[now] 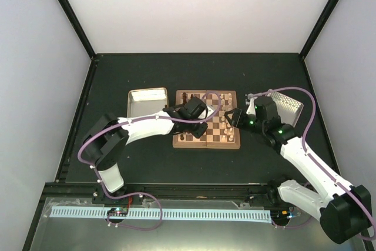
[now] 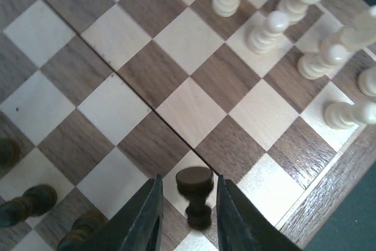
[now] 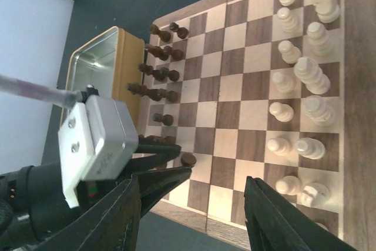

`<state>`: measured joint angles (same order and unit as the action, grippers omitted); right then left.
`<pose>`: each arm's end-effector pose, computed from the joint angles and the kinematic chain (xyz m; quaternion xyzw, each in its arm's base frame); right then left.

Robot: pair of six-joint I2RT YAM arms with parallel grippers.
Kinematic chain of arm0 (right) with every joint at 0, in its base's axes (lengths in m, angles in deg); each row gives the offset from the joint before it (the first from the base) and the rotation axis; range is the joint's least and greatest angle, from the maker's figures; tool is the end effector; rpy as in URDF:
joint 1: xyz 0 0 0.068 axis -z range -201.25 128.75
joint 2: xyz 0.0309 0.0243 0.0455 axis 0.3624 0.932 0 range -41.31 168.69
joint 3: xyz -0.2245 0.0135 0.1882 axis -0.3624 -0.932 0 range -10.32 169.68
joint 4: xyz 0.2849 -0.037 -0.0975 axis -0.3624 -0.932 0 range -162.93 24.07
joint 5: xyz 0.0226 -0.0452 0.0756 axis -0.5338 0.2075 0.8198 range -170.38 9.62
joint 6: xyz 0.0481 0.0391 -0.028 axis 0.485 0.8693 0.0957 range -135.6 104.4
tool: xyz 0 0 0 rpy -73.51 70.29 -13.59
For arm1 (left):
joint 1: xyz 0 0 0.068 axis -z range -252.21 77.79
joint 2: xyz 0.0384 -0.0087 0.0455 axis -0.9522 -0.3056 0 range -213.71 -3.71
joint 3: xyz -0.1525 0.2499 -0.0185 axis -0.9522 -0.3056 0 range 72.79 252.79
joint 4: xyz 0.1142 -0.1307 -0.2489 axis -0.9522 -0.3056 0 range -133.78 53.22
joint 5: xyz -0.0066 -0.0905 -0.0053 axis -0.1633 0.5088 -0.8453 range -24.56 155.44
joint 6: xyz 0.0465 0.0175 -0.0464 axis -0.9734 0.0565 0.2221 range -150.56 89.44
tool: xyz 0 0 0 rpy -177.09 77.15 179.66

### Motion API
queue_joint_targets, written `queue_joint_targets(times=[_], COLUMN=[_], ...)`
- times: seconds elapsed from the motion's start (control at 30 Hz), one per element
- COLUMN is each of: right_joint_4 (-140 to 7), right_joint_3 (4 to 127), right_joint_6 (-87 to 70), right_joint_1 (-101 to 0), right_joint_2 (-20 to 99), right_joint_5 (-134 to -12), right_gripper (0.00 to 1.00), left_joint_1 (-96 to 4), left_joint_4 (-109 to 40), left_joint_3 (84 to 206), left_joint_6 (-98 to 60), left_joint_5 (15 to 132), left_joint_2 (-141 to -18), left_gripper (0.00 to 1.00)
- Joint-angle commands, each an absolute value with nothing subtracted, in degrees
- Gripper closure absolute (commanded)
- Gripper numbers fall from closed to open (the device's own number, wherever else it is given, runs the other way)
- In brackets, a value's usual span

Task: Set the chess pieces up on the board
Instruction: Place the chess piece on the chessboard.

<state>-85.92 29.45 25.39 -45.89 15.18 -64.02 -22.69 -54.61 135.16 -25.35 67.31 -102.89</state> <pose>0.2284 0.1216 0.2499 0.0627 0.8848 0.3474 0.3041 0.2631 -0.3111 0.1648 0.3638 0.8805 -0.1534 0.2625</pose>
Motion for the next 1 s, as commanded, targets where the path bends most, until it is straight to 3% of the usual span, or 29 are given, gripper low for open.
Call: queue_joint_targets(times=[0.0, 0.1, 0.5, 0.97], right_joint_4=[-85.4, -84.8, -85.0, -88.1], right_joint_3=[27.8, 27.1, 30.6, 41.4], right_joint_6=[24.8, 24.7, 18.1, 15.9], right_joint_1=[-45.6, -45.6, -47.7, -63.5], right_joint_2=[14.4, 14.5, 23.5, 44.5], right_joint_5=[-67.4, -67.0, -62.8, -81.5], right_gripper=[0.5, 0.5, 0.52, 0.52], left_joint_1=[-22.5, -22.5, -23.5, -34.2], left_joint_4=[-61.5, -61.5, -57.9, -53.3], left_joint_3=[139.9, 140.1, 137.8, 123.4], left_joint_6=[-21.0, -20.3, -13.5, 0.7], left_joint_5=[64.8, 65.1, 66.9, 62.8], left_joint_2=[-104.8, -105.5, -102.3, -75.9], left_gripper=[0.69, 0.64, 0.62, 0.57])
